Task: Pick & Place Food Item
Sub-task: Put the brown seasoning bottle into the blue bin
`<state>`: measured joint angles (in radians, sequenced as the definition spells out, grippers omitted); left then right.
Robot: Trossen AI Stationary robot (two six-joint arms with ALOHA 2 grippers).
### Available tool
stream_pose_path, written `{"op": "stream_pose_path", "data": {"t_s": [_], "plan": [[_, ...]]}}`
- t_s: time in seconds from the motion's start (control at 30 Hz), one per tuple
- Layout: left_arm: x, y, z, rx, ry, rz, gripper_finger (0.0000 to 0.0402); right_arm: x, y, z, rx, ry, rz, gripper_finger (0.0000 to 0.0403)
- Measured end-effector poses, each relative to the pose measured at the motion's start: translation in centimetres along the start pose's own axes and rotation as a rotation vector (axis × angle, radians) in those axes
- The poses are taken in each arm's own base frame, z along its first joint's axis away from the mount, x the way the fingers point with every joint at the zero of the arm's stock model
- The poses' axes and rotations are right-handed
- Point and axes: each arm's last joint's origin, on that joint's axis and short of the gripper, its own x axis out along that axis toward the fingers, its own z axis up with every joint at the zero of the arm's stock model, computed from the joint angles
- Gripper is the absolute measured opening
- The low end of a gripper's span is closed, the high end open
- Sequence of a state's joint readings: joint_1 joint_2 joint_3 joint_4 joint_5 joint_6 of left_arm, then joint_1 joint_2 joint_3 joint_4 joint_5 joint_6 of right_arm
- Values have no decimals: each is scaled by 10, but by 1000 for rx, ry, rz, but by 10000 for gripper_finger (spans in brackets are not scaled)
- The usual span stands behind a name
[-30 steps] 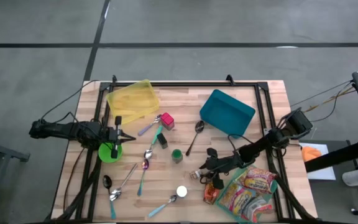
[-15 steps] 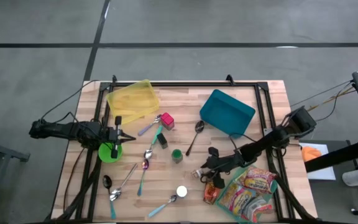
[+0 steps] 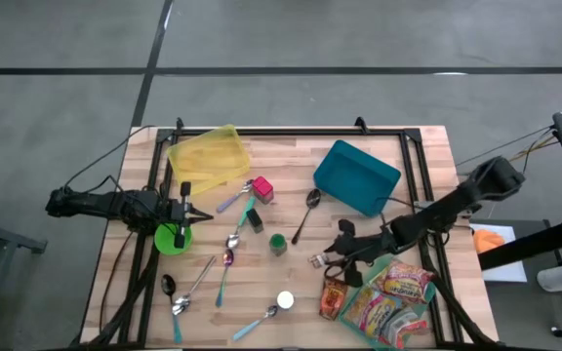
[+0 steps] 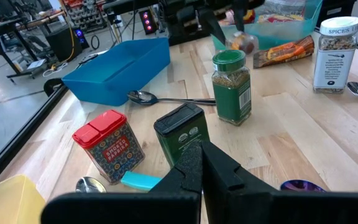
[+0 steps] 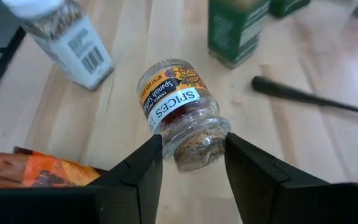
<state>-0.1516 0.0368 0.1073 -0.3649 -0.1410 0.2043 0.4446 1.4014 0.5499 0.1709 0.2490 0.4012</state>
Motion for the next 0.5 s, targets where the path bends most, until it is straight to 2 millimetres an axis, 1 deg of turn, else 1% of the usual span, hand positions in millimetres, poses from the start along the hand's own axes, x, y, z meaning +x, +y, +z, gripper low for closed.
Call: {"op": "stream_pose_path", "data": {"t_s": [0.17,0.37,0.5], "plan": [[0,0,0,0,0,0,0,-28,-7,8,9,-18,-73,152],[0,0,0,0,0,0,0,-64,-19,10,118,-36,-182,152],[0,0,0,0,0,0,0,-83,-27,10,179,-50,-231,152]]}}
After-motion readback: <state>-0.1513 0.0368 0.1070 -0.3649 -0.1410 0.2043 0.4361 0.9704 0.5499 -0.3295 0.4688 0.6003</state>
